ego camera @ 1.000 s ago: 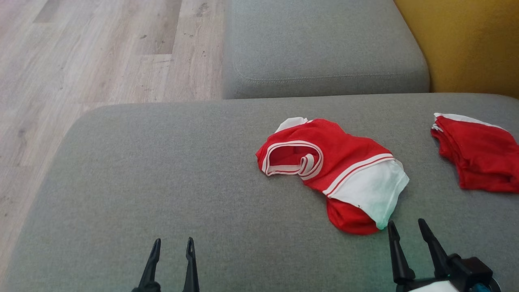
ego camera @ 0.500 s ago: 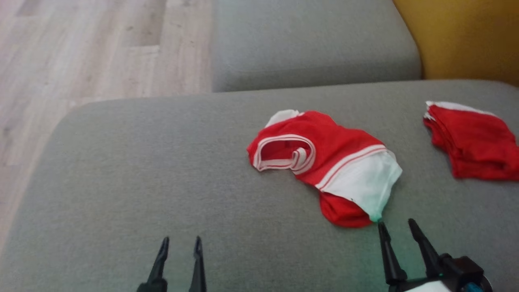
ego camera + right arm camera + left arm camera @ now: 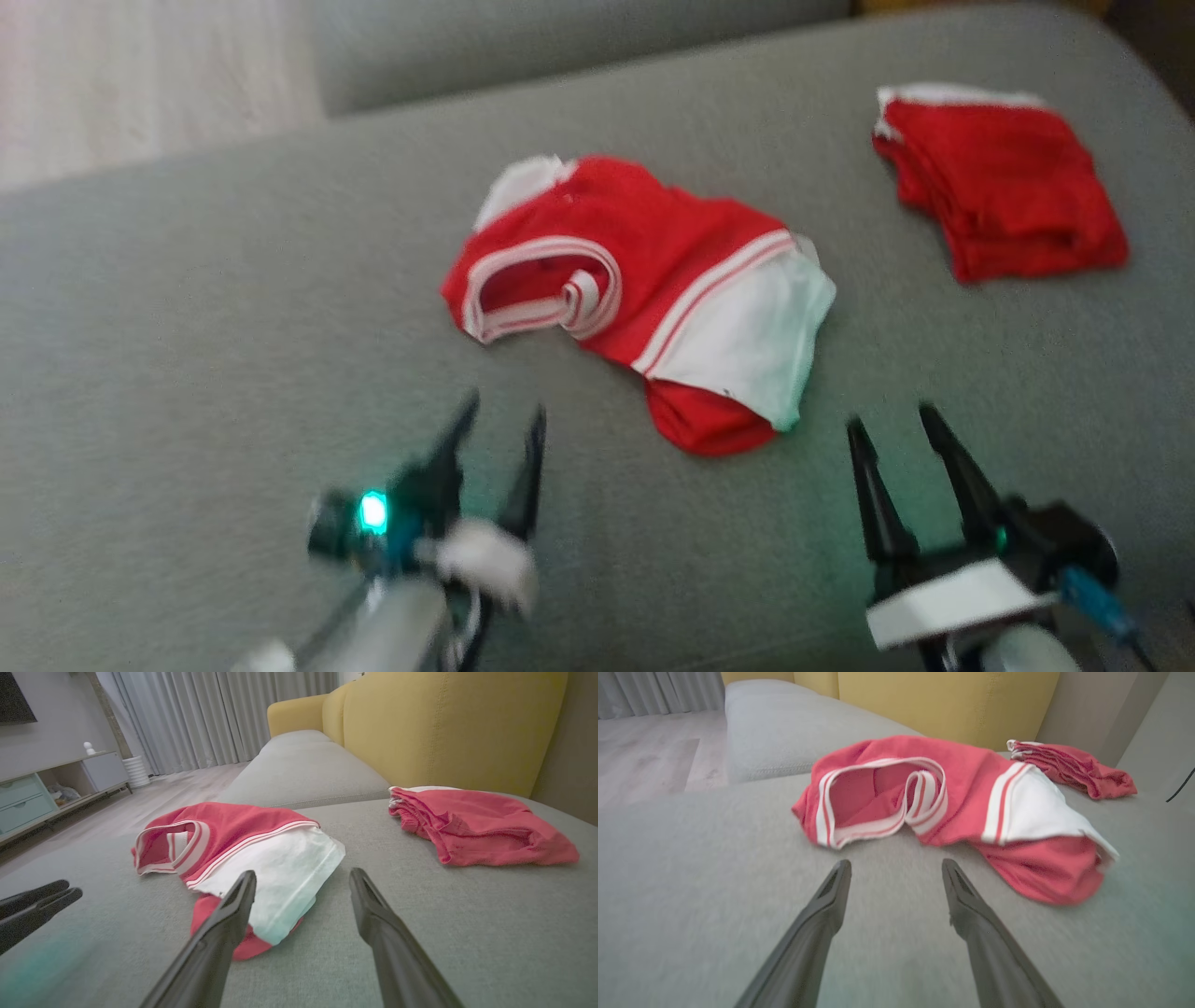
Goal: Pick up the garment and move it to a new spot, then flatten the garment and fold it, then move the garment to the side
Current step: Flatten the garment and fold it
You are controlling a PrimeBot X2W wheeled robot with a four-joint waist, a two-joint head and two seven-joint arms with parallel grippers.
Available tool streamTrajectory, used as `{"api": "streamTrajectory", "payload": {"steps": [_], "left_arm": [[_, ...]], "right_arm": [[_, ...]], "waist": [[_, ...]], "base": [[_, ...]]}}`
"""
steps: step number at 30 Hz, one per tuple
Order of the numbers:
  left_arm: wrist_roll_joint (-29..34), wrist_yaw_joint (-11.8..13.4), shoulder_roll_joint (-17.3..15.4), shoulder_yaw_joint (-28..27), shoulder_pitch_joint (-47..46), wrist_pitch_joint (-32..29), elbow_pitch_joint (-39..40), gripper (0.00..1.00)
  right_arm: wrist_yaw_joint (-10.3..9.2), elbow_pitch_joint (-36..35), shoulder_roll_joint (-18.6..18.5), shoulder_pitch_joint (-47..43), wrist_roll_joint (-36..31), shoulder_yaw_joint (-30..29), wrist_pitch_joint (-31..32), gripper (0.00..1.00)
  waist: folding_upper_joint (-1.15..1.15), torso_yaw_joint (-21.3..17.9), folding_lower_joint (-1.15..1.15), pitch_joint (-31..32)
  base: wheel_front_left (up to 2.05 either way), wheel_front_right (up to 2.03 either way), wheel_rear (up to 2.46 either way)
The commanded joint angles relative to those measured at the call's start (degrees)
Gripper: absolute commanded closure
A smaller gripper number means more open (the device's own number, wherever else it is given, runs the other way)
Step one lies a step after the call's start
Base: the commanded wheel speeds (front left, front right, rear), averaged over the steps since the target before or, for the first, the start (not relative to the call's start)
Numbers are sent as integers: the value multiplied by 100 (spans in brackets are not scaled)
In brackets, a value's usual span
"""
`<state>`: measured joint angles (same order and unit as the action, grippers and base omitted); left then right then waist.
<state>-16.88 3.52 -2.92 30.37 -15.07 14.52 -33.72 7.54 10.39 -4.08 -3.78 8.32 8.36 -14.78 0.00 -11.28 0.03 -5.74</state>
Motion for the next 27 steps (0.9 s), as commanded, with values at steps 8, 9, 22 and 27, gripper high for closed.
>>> {"api": "streamTrajectory", "payload": {"steps": [8, 9, 22, 27], "left_arm": [[-335, -99, 4, -73, -1476, 48, -881, 0], [-371, -129, 4, -68, -1584, 48, -1005, 0], [-117, -404, 3, -265, -2051, 48, -1048, 100], [-10, -657, 3, -200, -2075, 48, -544, 100]], "right_arm": [[-5, -232, 55, 653, 17, 240, -22, 0], [-5, -237, 65, 674, 22, 238, -22, 0], [-5, -153, 115, 764, 44, 230, -22, 0], [-5, -115, 118, 786, 82, 252, -22, 0]], "waist": [[0, -1047, -3, -1113], [0, -1092, -3, -1150], [0, -1163, -3, -1213], [0, -1130, -3, -1057]], "base": [[0, 0, 0], [0, 0, 0], [0, 0, 0], [0, 0, 0]]}}
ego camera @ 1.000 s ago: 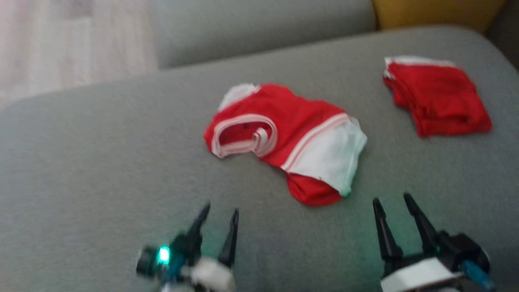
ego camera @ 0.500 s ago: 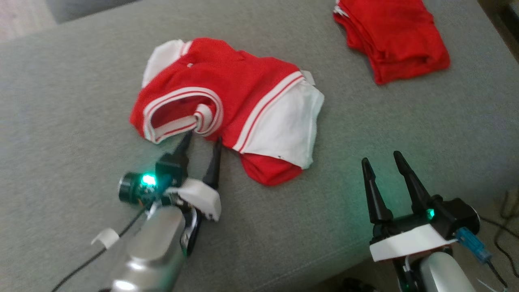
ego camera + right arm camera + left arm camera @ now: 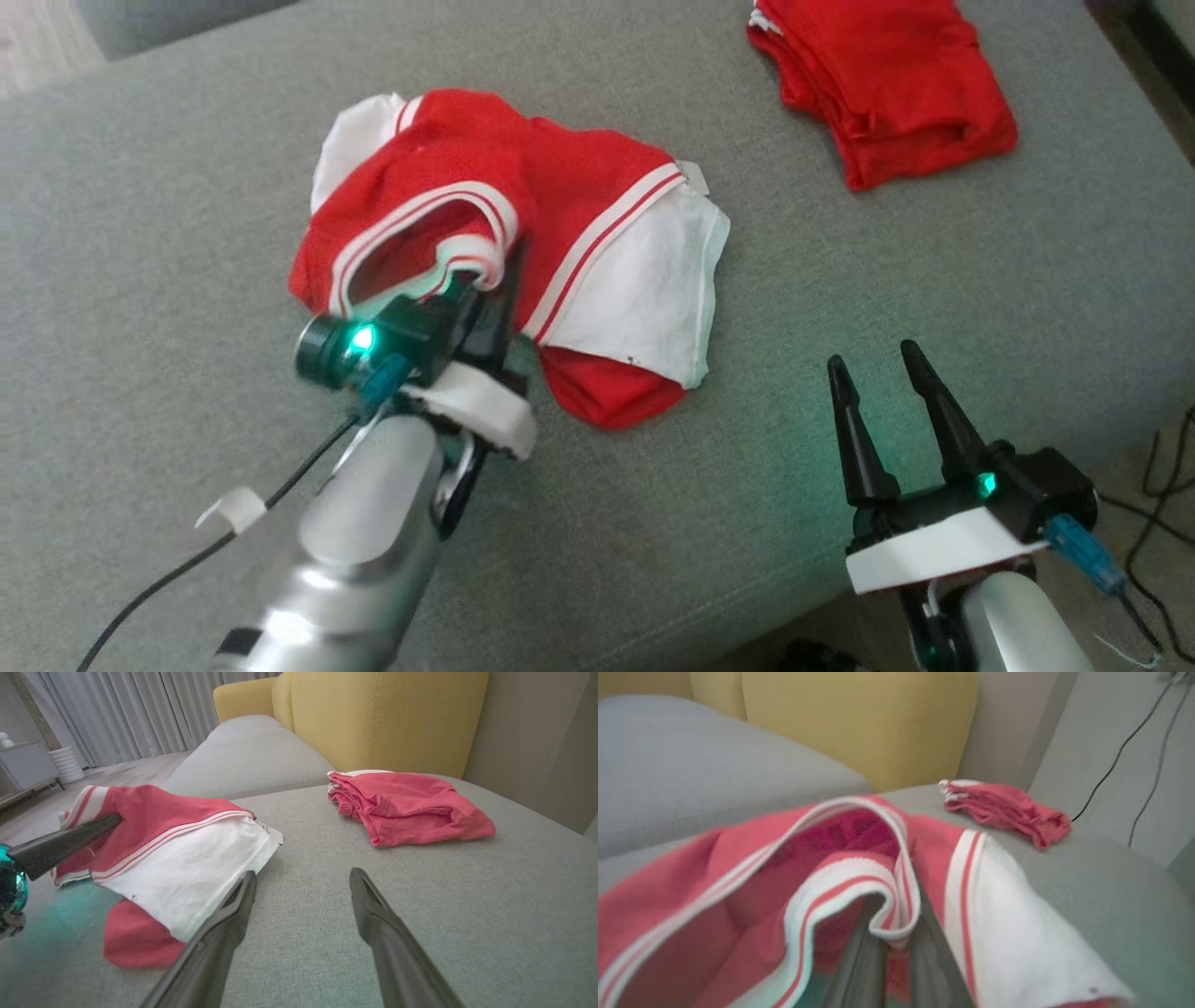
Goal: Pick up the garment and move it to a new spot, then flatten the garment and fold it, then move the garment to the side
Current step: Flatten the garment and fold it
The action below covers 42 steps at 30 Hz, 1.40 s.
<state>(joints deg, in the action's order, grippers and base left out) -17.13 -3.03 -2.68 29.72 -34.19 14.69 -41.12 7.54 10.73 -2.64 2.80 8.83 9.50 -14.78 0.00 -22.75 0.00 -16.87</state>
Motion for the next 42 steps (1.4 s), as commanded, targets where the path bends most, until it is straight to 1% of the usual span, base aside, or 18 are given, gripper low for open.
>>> {"api": "streamTrajectory", "payload": {"steps": [1, 3, 6, 7, 12, 16, 19, 21, 24, 29, 34, 35, 36, 37, 39, 40, 42], "left_arm": [[27, -50, -21, -76, -204, 30, 349, 100], [22, -129, -21, 63, -354, 30, 666, 100], [46, -79, -21, 202, -796, 30, 946, 100], [-29, -103, -21, 345, -1215, 30, 997, 100], [-313, -162, -21, 609, -2614, -42, 945, 100], [-464, -107, -21, 579, -3570, -65, 782, 100], [-522, -69, -45, 457, -3926, -57, 534, 100], [-610, -47, -128, 356, -3895, -61, 388, 100], [-762, -80, -287, 329, -3431, -104, 268, 100], [-1110, -81, -708, 239, -2014, -125, 216, 100], [-1520, -3, -1102, -86, -725, -46, 14, 100], [-1562, 37, -1180, -168, -556, -27, -61, 86], [-1580, 70, -1248, -236, -413, -9, -127, 36], [-1637, 113, -1282, -339, -276, 4, -182, 0], [-1646, 208, -1357, -496, -45, 21, -215, 0], [-1646, 208, -1357, -496, -45, 21, -215, 0], [-1556, 406, -1396, -726, 173, 26, -22, 0]], "right_arm": [[-5, -141, -26, 119, 40, 141, -22, 0], [-5, -125, -25, 90, 60, 160, -22, 0], [-5, -88, -25, 21, 90, 214, -22, 0], [-5, -62, -25, -35, 107, 245, -22, 0], [-5, -17, -24, -203, 158, 292, -22, 0], [-5, 8, -24, -351, 158, 295, -22, 0], [-5, 5, -24, -469, 127, 207, -22, 0], [-5, -19, -24, -539, 107, 120, -22, 0], [-5, -75, -24, -609, 91, 20, -22, 0], [-5, -129, -24, -650, 30, -112, -22, 0], [-5, -126, -46, -568, -72, -143, -22, 0], [-5, -125, -62, -547, -78, -141, -22, 0], [-5, -128, -78, -526, -84, -140, -22, 0], [-5, -132, -87, -512, -92, -139, -22, 0], [-5, -130, -114, -489, -95, -138, -22, 0], [-5, -130, -114, -489, -95, -138, -22, 0], [-5, -128, -147, -471, -85, -148, -22, 0]], "waist": [[0, 27, 0, 112], [0, 46, 0, 250], [0, 51, 0, 498], [0, 62, 0, 670], [0, 152, 0, 1087], [0, 347, 0, 1394], [0, 583, 0, 1578], [0, 788, 0, 1630], [0, 1101, 0, 1579], [0, 1501, 0, 1274], [0, 1698, 0, 942], [0, 1717, 0, 899], [0, 1731, 0, 869], [0, 1741, 0, 853], [0, 1752, 0, 845], [0, 1752, 0, 845], [0, 1768, 0, 842]], "base": [[0, 0, 0], [0, 0, 0], [0, 0, 0], [0, 0, 0], [0, 0, 0], [0, 0, 0], [0, 0, 0], [0, 0, 0], [0, 0, 0], [0, 0, 0], [0, 0, 0], [0, 0, 0], [0, 0, 0], [0, 0, 0], [0, 0, 0], [0, 0, 0], [0, 0, 0]]}}
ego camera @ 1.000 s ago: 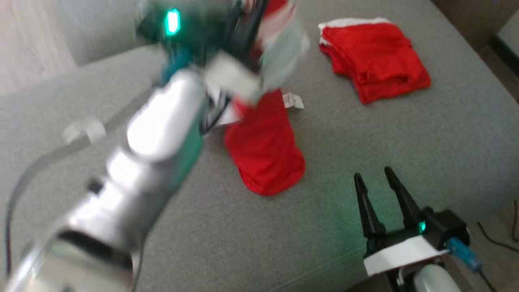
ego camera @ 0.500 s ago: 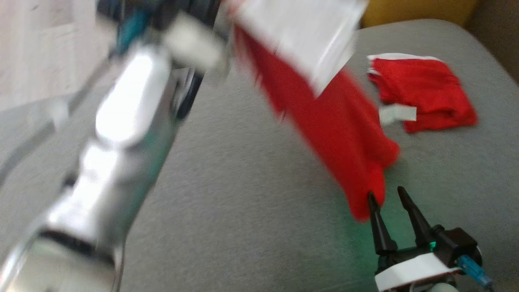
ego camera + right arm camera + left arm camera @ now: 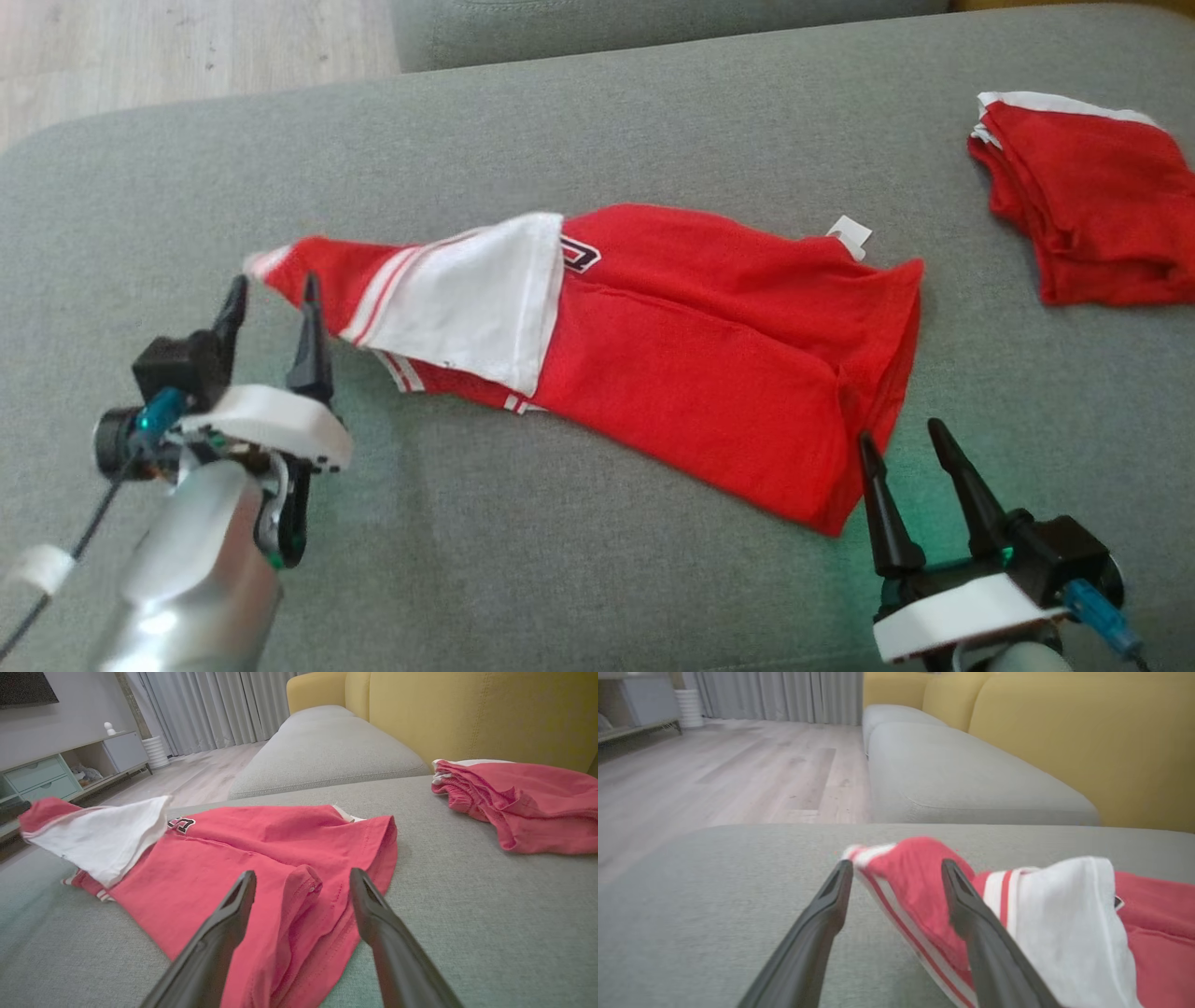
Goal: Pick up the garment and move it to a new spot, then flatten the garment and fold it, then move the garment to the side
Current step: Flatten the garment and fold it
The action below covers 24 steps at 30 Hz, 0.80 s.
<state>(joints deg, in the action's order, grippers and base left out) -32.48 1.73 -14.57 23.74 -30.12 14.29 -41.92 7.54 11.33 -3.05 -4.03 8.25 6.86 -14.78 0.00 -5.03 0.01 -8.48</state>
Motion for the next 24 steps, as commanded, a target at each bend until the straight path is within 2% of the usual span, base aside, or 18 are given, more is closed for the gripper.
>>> {"api": "streamTrajectory", "payload": {"steps": [1, 5, 8, 14, 19, 24], "left_arm": [[87, 58, -222, -221, -101, 68, 193, 0], [615, 536, -153, -320, 487, 69, 635, 0], [1148, 697, -9, -98, 816, 70, 1088, 0], [1960, 603, 332, 559, 1134, 70, 1572, 0], [2403, 572, 536, 951, 938, 70, 1288, 0], [2489, 552, 655, 1013, 691, 71, 827, 0]], "right_arm": [[-5, -191, -118, 215, -23, 108, -22, 0], [-5, -200, -131, 199, -28, 81, -22, 0], [-5, -199, -120, 182, -37, 87, -22, 0], [-5, -189, -85, 232, -27, 131, -22, 0], [-5, -188, -83, 316, -21, 197, -22, 0], [-5, -189, -115, 376, -18, 199, -22, 0]], "waist": [[0, 3, -1, 3], [0, 25, -1, 2], [0, 29, -1, -17], [0, -12, -1, -101], [0, -101, -1, -206], [0, -217, -1, -303]], "base": [[0, 0, 0], [0, 0, 0], [0, 0, 0], [0, 0, 0], [0, 0, 0], [0, 0, 0]]}}
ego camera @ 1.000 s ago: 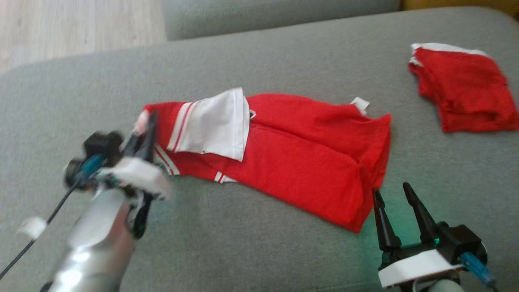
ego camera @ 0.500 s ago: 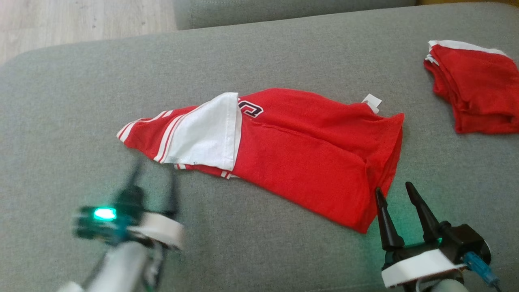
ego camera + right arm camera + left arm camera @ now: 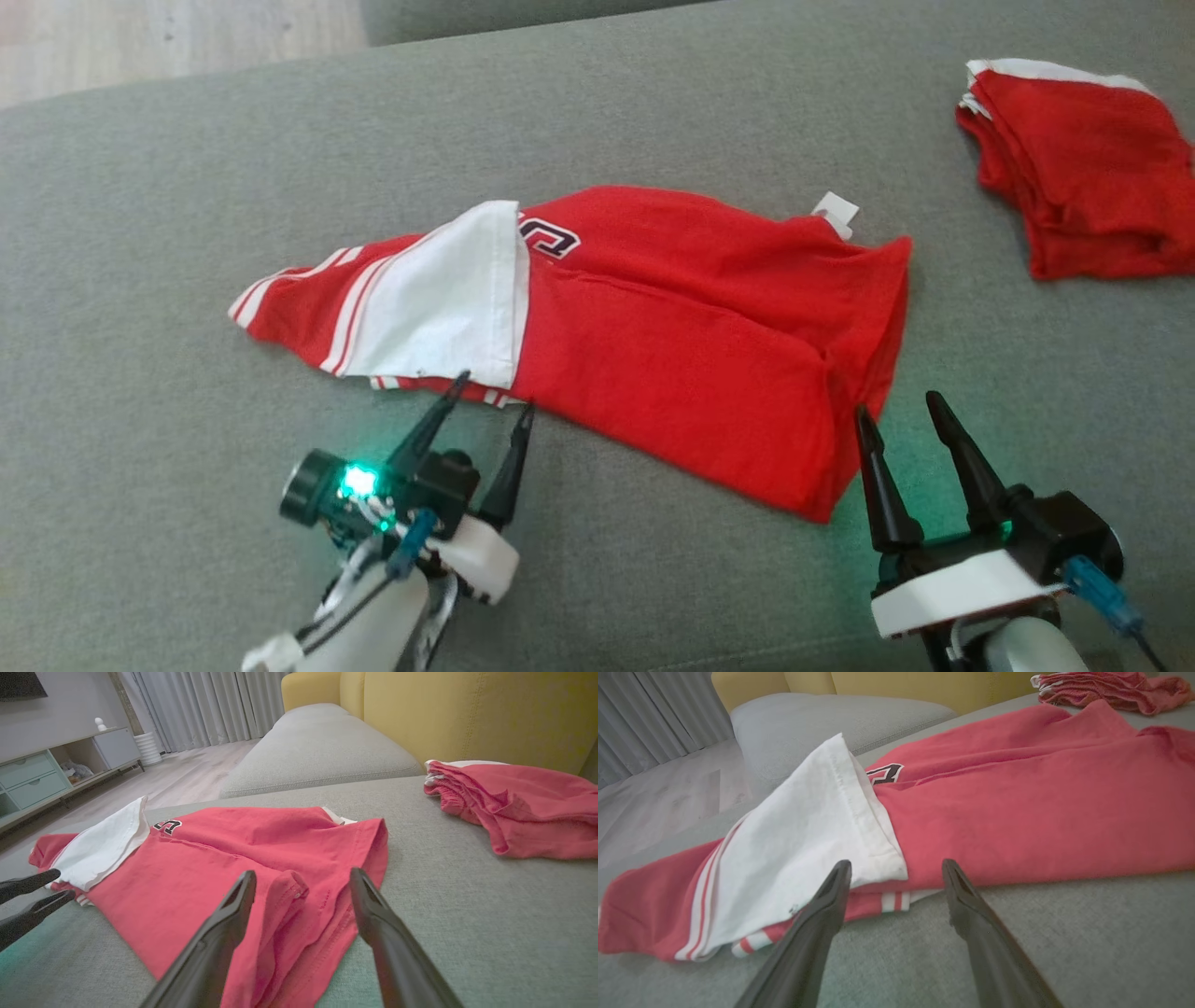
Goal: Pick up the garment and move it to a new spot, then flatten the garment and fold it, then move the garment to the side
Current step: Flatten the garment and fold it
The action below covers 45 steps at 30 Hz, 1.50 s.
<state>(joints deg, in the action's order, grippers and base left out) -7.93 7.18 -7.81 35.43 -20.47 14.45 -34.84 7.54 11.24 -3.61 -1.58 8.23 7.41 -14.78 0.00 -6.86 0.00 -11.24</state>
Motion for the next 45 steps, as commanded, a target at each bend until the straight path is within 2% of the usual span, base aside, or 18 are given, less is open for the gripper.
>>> {"api": "streamTrajectory", "payload": {"steps": [1, 8, 11, 14, 17, 18, 20, 22, 29, 35, 40, 45], "left_arm": [[36, 11, -14, -168, -311, 54, 53, 0], [35, 16, 5, -263, -453, 54, -188, 0], [28, 3, 15, -293, -483, 54, -260, 22], [27, -12, 17, -325, -528, 54, -292, 51], [25, -23, 15, -361, -573, 54, -342, 68], [25, -23, 15, -361, -573, 54, -342, 68], [15, -36, 16, -386, -601, 54, -386, 82], [5, -57, 15, -408, -628, 54, -432, 100], [5, -67, -5, -517, -555, 54, -146, 100], [43, 161, -253, -777, -18, 54, 689, 100], [96, 359, -519, -994, 314, 54, 1279, 100], [133, 512, -767, -1215, 418, 54, 1714, 100]], "right_arm": [[-5, -179, -60, 138, -16, 146, -22, 0], [-5, -178, -54, 147, -17, 142, -22, 0], [-5, -183, -49, 150, -28, 144, -22, 0], [-5, -186, -60, 183, -28, 131, -22, 0], [-5, -191, -85, 204, -33, 127, -22, 0], [-5, -191, -85, 204, -33, 127, -22, 0], [-5, -194, -99, 216, -34, 127, -22, 0], [-5, -198, -110, 231, -35, 125, -22, 0], [-5, -179, -124, 199, -49, 85, -22, 0], [-5, -134, -115, 89, -9, -12, -22, 0], [-5, 22, -106, 100, 269, 14, -22, 0], [-5, 442, -297, 377, 481, 211, -22, 0]], "waist": [[0, -57, 0, -38], [0, -138, 0, -91], [0, -153, 0, -107], [0, -154, 0, -141], [0, -144, 0, -181], [0, -144, 0, -181], [0, -140, 0, -207], [0, -133, 0, -236], [0, -57, 0, -186], [0, 82, 0, 34], [0, 234, 0, 89], [0, 374, 0, 51]], "base": [[0, 0, 0], [0, 0, 0], [0, 0, 0], [0, 0, 0], [0, 0, 0], [0, 0, 0], [0, 0, 0], [0, 0, 0], [0, 0, 0], [0, 0, 0], [0, 0, 0], [0, 0, 0]]}}
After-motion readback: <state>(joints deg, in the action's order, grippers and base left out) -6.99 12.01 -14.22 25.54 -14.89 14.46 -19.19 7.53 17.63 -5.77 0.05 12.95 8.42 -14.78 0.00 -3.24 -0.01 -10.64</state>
